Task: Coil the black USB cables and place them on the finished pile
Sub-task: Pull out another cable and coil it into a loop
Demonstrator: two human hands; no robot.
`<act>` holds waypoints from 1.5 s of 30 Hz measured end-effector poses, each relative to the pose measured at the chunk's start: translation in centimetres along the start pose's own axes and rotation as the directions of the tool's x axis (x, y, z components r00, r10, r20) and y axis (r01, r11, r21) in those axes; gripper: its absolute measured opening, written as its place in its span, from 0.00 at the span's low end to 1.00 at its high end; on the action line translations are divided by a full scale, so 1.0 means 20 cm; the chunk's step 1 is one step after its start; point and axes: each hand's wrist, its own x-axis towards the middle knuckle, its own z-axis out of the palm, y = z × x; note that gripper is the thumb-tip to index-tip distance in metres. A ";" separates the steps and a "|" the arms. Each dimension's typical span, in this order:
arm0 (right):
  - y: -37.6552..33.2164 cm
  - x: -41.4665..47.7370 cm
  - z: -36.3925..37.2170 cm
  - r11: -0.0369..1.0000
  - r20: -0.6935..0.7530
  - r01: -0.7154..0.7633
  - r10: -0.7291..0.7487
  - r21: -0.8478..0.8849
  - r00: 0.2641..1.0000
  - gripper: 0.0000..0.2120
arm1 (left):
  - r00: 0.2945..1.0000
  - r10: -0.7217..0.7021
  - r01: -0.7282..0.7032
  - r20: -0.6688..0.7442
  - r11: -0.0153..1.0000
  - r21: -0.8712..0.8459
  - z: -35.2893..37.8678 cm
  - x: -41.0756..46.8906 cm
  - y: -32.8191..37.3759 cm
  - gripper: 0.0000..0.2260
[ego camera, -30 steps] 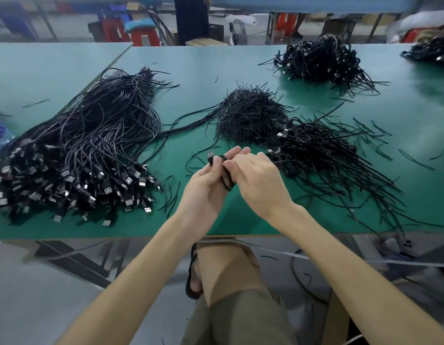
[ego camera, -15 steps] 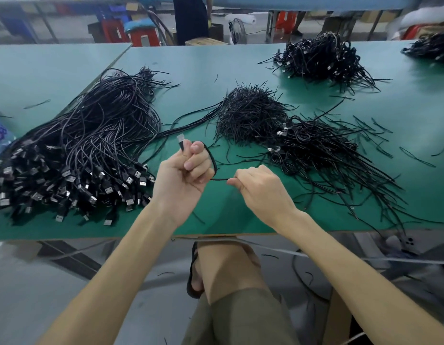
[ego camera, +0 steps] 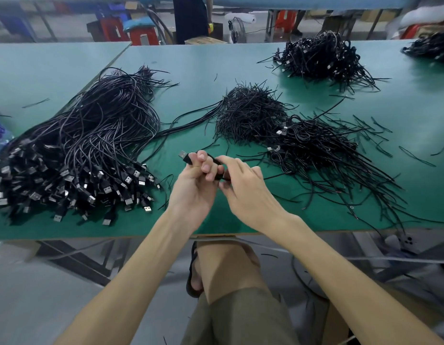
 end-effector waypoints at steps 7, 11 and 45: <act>-0.02 -0.01 -0.07 0.943 0.015 -0.090 0.090 0.320 0.996 0.23 | 0.995 -0.010 0.008 0.096 1.000 0.024 0.00 0.00 -0.02 0.16; -0.02 0.01 -0.08 0.937 0.009 -0.143 0.148 0.320 0.989 0.24 | 0.989 -0.052 0.042 0.140 0.997 0.072 0.02 -0.02 -0.06 0.17; 0.04 -0.02 -0.08 0.998 0.190 -0.063 0.063 -0.004 0.980 0.08 | 0.998 0.026 -0.058 0.053 0.593 0.803 -0.13 -0.07 0.10 0.16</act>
